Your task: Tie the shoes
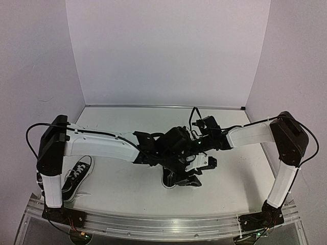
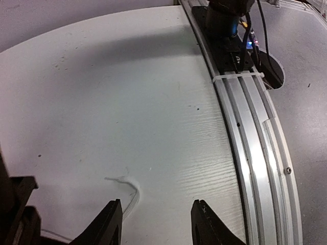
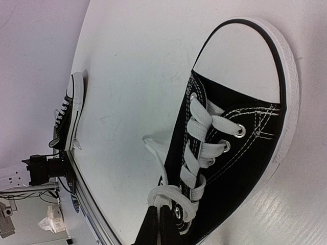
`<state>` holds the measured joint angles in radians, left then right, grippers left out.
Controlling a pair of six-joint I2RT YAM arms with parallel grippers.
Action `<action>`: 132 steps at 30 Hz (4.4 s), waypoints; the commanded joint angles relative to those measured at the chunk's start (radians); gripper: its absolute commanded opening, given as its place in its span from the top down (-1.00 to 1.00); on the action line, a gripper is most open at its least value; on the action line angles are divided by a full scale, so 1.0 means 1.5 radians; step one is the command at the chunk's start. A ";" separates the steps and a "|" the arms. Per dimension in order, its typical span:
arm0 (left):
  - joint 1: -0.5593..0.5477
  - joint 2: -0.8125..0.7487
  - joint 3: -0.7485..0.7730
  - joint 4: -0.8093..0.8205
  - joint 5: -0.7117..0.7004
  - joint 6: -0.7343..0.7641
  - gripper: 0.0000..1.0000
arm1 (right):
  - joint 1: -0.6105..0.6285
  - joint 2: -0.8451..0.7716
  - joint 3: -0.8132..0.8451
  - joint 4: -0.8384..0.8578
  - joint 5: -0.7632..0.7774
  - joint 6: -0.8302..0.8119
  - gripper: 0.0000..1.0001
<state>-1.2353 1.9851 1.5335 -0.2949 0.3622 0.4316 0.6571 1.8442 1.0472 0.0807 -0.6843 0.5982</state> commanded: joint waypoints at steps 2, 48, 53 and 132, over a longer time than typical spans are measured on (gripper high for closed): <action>0.097 -0.151 -0.143 0.186 -0.022 -0.173 0.01 | 0.020 -0.014 0.031 0.001 -0.014 0.005 0.80; 0.231 -0.183 -0.340 0.281 0.036 -0.356 -0.42 | 0.003 -0.061 0.099 -0.180 0.073 -0.126 0.05; 0.229 -0.152 -0.321 0.290 0.059 -0.360 -0.36 | 0.003 -0.022 0.119 -0.193 0.082 -0.150 0.16; 0.240 -0.096 -0.290 0.177 -0.124 -0.368 1.00 | 0.025 -0.022 0.095 -0.207 0.092 -0.199 1.00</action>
<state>-0.8803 1.8462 1.0672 -0.0273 0.2062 -0.1310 0.6899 1.8656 1.1965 -0.2904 -0.5362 0.2688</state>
